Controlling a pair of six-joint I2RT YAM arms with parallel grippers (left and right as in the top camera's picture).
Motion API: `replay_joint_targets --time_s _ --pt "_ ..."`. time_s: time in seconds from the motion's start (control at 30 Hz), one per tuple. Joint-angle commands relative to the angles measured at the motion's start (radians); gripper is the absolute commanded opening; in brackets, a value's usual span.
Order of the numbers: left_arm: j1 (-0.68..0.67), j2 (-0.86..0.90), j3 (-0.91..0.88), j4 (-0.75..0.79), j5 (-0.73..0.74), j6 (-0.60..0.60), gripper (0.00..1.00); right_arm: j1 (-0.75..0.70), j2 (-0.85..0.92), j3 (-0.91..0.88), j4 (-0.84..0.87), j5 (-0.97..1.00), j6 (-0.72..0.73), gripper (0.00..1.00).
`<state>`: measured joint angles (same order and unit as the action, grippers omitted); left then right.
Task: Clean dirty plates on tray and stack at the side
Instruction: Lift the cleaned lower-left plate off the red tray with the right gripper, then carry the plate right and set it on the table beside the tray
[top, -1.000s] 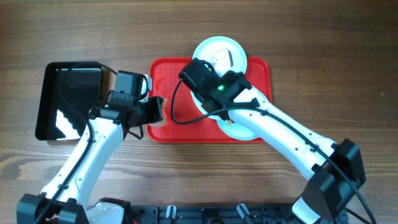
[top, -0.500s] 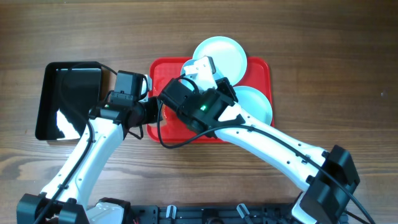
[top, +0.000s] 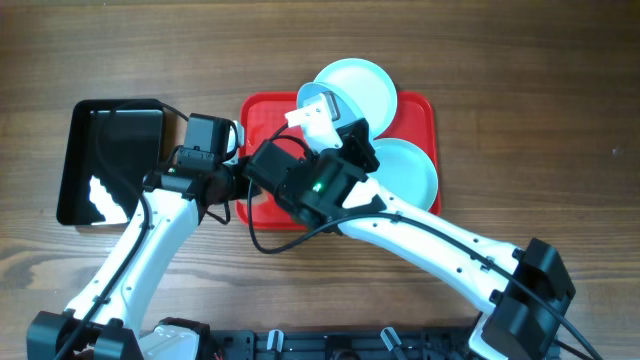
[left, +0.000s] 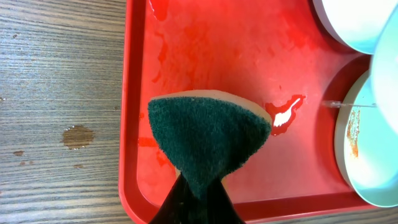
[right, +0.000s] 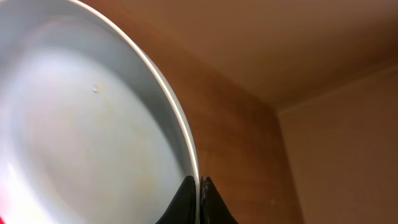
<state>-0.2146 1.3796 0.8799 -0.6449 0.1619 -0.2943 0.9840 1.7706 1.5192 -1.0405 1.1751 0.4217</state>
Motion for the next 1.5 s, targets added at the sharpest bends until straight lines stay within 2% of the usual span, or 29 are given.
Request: replay_joint_targets --time_s 0.0,0.13,0.33,0.63,0.77,0.93,1.13,1.27,1.47 --pt "0.005 -0.009 0.001 0.0 -0.01 -0.005 0.04 0.008 -0.028 0.022 0.052 0.109 -0.097 0.04" --pt "0.005 -0.009 0.001 0.0 -0.01 -0.005 0.04 0.008 -0.028 0.022 0.112 0.126 -0.196 0.04" --pt "0.005 -0.009 0.001 0.0 -0.01 -0.005 0.04 0.012 -0.028 0.022 0.161 0.164 -0.266 0.04" --pt "0.005 -0.009 0.001 0.0 -0.01 -0.005 0.04 0.012 -0.028 0.022 0.165 0.118 -0.261 0.04" --pt "0.005 -0.009 0.001 0.0 -0.01 -0.005 0.04 0.008 -0.028 0.022 0.158 -0.051 -0.173 0.04" --pt "0.005 -0.009 0.001 0.0 -0.01 -0.005 0.04 -0.043 -0.028 0.022 0.12 -0.309 0.039 0.04" --pt "0.005 -0.009 0.001 0.0 -0.01 -0.005 0.04 -0.156 -0.037 0.022 0.06 -0.43 0.171 0.04" --pt "0.005 -0.009 0.001 0.0 -0.01 -0.005 0.04 -0.291 -0.072 0.022 0.062 -0.643 0.215 0.04" --pt "0.005 -0.009 0.001 0.0 -0.01 -0.005 0.04 -0.572 -0.122 0.022 0.079 -1.083 0.206 0.04"
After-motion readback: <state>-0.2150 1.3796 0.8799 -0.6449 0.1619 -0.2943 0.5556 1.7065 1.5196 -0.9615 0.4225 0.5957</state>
